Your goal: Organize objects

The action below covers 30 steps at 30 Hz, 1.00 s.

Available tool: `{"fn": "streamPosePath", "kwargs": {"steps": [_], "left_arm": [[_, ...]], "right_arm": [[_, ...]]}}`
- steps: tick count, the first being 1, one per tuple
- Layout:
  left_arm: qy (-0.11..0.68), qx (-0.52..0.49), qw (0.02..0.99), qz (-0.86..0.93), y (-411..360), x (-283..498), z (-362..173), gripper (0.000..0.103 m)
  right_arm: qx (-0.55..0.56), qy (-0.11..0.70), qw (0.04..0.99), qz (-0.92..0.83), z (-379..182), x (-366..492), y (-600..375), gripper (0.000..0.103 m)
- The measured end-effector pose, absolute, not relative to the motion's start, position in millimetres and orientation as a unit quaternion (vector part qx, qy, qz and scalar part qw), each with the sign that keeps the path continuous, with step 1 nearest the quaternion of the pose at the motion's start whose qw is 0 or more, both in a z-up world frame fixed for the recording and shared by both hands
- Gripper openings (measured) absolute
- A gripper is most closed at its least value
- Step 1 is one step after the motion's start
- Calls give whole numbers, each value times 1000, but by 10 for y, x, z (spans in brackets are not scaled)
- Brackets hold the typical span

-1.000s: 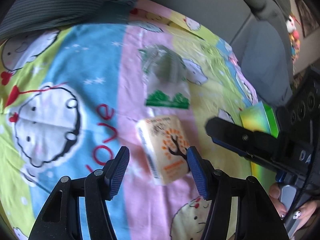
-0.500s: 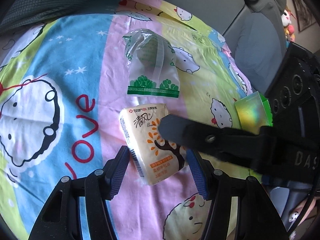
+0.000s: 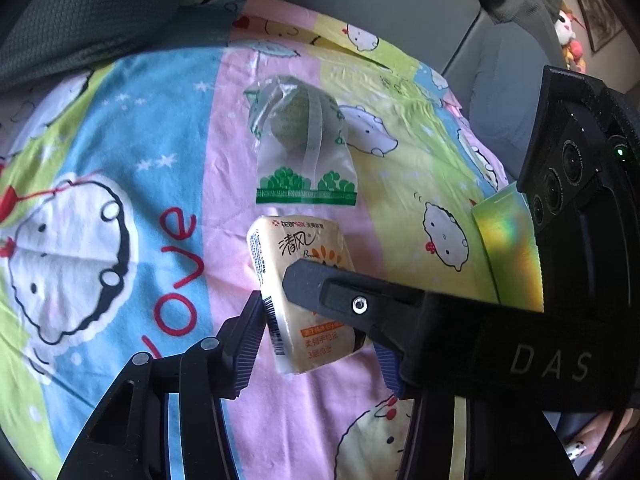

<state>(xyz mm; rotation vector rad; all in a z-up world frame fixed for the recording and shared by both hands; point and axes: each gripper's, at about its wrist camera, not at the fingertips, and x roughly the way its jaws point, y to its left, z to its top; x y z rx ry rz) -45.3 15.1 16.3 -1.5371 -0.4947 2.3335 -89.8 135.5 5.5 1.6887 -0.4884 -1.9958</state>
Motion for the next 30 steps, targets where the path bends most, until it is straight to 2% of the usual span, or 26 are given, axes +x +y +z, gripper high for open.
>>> {"fn": "streamPosePath", "kwargs": {"steps": [13, 20, 30], "left_arm": [[-128, -433, 130, 883, 227, -267, 776, 52], [-79, -376, 137, 913, 627, -230, 1183, 52], [-37, -331, 220, 917, 1436, -363, 1457, 52]], "right_arm": [[550, -172, 288, -765, 603, -710, 1410, 48], [484, -189, 296, -801, 992, -628, 1664, 48], [405, -209, 225, -861, 1365, -487, 2514, 48]]}}
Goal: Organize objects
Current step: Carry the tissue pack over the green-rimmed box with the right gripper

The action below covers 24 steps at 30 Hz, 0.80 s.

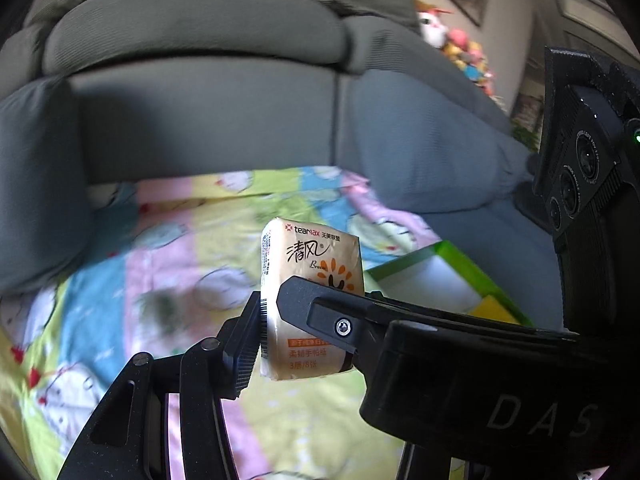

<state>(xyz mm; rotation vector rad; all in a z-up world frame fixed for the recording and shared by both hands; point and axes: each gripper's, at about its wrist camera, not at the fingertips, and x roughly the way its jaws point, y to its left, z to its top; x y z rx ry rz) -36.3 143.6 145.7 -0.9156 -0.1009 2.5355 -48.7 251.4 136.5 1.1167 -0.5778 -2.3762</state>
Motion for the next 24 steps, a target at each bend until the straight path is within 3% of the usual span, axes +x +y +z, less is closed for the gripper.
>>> {"fn": "streamPosePath", "kwargs": {"steps": [24], "left_arm": [[-3, -404, 326, 855, 2773, -448, 1029, 52]], "right_arm": [[403, -312, 69, -858, 959, -398, 3883, 48]]}}
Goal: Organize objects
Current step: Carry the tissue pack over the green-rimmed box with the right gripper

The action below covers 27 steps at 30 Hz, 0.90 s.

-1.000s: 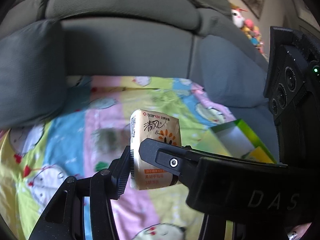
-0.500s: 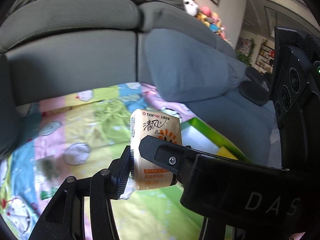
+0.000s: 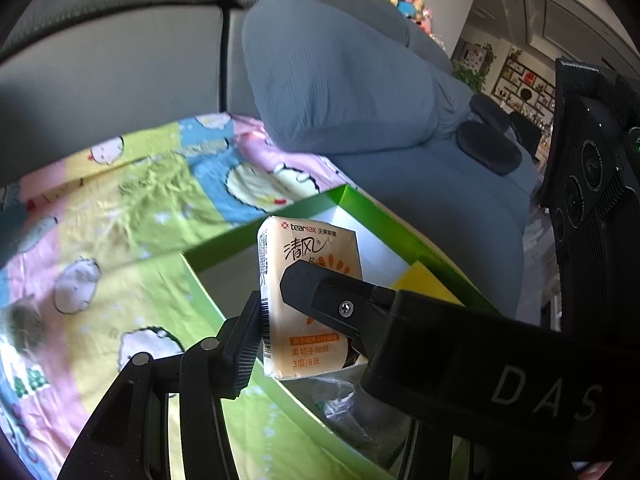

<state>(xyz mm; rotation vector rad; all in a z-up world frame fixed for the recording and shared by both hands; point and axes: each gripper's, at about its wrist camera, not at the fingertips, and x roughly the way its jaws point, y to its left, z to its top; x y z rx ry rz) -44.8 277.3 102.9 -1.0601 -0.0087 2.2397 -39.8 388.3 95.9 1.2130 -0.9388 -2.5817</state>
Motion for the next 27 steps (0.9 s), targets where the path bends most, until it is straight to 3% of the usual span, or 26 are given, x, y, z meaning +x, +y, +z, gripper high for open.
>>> {"fn": "streamPosePath", "kwargs": {"steps": [27], "left_arm": [[-13, -467, 320, 824, 2969, -523, 707, 52]], "right_arm": [[443, -329, 20, -834, 656, -470, 4100, 48]]}}
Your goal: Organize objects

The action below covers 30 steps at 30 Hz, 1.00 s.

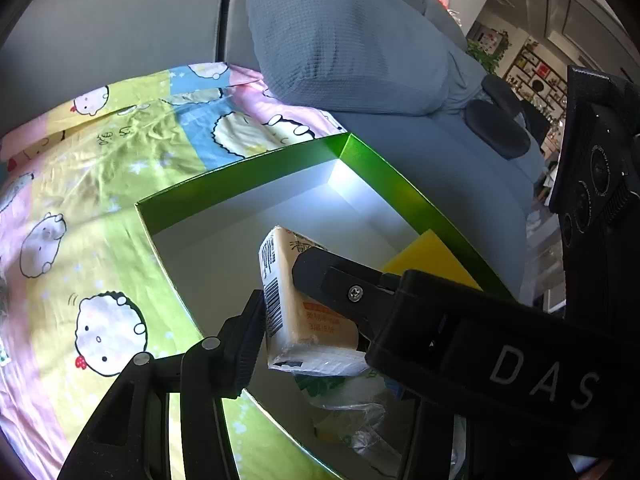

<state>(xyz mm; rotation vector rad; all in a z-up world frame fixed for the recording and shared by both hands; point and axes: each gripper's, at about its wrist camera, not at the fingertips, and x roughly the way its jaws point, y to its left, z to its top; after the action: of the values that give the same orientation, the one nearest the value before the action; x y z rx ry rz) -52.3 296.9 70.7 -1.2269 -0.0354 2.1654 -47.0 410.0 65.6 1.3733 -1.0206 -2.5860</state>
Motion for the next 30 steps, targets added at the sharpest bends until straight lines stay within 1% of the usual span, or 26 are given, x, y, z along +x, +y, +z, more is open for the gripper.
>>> {"fn": "streamPosePath", "kwargs": {"steps": [8, 14, 15, 17, 21, 25, 26, 27, 28, 30], "left_arm": [[-11, -469, 319, 824, 2975, -522, 704, 52], [-25, -472, 329, 818, 2935, -514, 741, 52], [-25, -472, 329, 817, 2925, -514, 752, 52], [-24, -471, 327, 819, 2899, -502, 777, 52], [-31, -466, 328, 821, 2794, -468, 848, 52], [-50, -460, 326, 824, 2614, -441, 954, 52], [-56, -457, 326, 825, 2558, -431, 985, 52], [-60, -454, 327, 827, 2487, -416, 1018, 54], [-64, -451, 326, 829, 2418, -400, 1050, 60], [-68, -441, 320, 836, 2276, -350, 1109, 63]], "right_arm": [[443, -335, 19, -831, 641, -466, 4105, 48], [436, -325, 15, -839, 697, -441, 4100, 49], [433, -324, 15, -841, 718, -431, 4102, 50], [429, -325, 16, -843, 740, -423, 4104, 59], [417, -313, 13, -853, 857, -375, 4069, 60], [398, -308, 12, -864, 975, -318, 4042, 67], [395, -307, 11, -866, 1001, -304, 4033, 67], [391, -305, 10, -868, 1028, -291, 4023, 67], [388, -302, 8, -871, 1051, -278, 4010, 68], [387, -296, 2, -873, 1082, -267, 3982, 68]]}}
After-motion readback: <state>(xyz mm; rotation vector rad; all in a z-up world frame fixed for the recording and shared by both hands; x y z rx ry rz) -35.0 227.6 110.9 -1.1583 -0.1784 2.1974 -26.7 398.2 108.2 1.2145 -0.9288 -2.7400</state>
